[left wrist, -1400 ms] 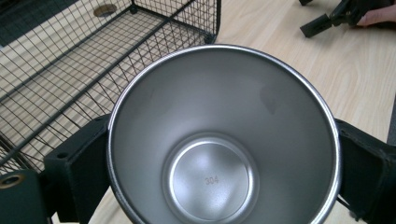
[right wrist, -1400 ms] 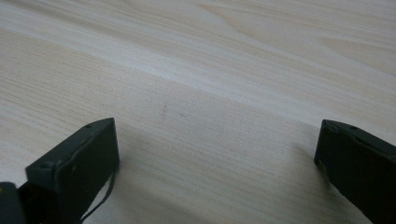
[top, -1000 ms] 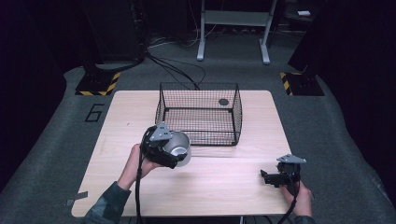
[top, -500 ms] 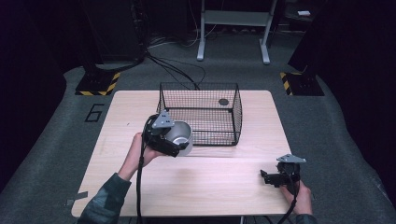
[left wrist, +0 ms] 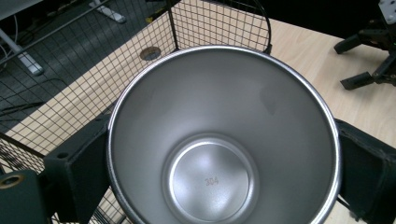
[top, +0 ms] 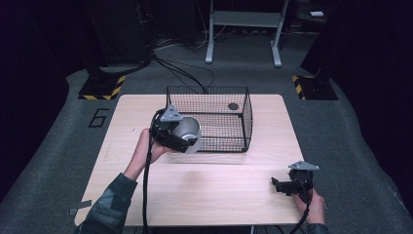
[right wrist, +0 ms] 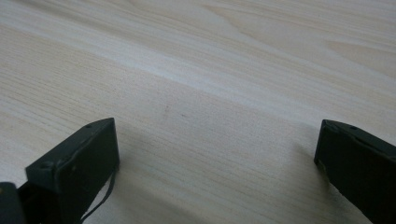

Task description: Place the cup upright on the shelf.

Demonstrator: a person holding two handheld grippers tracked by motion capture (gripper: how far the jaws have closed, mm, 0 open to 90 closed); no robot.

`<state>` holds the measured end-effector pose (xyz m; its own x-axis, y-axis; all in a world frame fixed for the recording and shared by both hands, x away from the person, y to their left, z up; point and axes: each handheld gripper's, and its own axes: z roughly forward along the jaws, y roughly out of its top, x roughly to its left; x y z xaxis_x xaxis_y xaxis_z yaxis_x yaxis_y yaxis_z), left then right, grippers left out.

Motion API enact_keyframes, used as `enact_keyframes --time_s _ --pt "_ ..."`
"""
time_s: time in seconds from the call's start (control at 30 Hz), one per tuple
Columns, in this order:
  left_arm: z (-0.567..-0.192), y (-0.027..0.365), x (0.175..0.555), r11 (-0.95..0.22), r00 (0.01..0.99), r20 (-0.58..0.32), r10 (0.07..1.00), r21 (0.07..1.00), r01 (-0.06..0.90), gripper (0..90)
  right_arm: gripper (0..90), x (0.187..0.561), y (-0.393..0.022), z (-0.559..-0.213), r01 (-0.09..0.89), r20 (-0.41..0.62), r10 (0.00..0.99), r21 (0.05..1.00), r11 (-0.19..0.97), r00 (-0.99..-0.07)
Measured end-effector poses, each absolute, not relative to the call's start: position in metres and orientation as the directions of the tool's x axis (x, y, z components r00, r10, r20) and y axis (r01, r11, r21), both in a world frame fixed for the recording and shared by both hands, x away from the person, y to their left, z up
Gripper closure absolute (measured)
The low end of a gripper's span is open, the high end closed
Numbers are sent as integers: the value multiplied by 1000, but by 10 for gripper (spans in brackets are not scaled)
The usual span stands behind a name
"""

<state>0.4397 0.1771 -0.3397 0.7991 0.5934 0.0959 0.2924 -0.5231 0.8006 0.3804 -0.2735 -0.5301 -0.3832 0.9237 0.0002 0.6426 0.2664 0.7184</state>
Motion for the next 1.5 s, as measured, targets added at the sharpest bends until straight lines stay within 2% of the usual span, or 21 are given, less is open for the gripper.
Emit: enact_keyframes --time_s 1.5 --pt "-324 148 509 -512 785 78 614 796 322 62 0 380 -274 -530 638 -4 923 721 270 -386"
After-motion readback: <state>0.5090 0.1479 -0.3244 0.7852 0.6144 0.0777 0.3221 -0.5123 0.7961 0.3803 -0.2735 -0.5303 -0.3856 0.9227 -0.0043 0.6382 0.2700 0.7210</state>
